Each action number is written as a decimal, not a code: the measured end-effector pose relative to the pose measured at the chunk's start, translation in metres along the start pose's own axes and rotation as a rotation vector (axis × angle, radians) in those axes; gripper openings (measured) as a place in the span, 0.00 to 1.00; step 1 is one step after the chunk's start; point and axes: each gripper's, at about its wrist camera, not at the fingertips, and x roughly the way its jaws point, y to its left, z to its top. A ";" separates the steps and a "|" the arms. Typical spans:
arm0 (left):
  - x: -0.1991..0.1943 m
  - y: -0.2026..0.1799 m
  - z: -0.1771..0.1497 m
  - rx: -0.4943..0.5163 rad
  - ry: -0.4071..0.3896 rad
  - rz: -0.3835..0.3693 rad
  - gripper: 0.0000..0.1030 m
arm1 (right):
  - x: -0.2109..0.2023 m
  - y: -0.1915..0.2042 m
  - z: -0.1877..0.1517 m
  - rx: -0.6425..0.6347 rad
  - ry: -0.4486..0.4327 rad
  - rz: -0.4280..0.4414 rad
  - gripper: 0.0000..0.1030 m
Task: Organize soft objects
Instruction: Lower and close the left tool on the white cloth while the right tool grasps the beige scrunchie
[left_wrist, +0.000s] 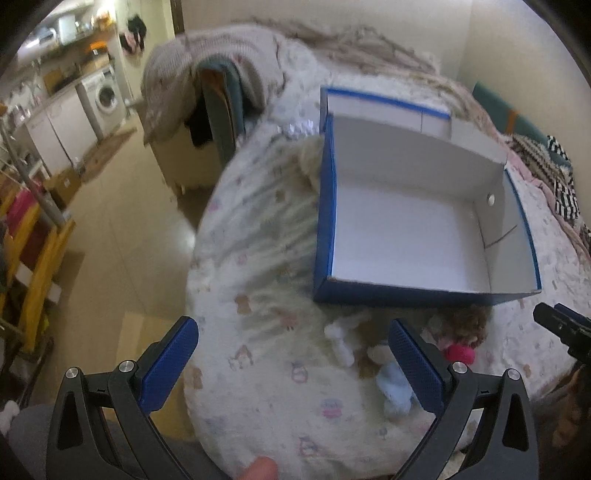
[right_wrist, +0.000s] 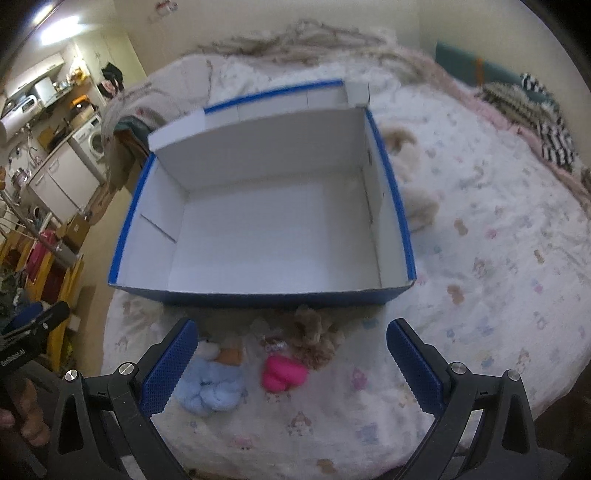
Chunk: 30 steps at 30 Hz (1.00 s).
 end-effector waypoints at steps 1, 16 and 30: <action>0.006 0.000 0.001 0.000 0.031 -0.002 1.00 | 0.004 -0.003 0.003 0.008 0.029 0.008 1.00; 0.088 0.008 0.007 -0.133 0.310 -0.071 0.92 | 0.066 -0.034 -0.002 0.140 0.209 0.034 1.00; 0.145 -0.021 -0.008 -0.095 0.399 -0.108 0.51 | 0.087 -0.061 -0.002 0.234 0.265 0.069 0.89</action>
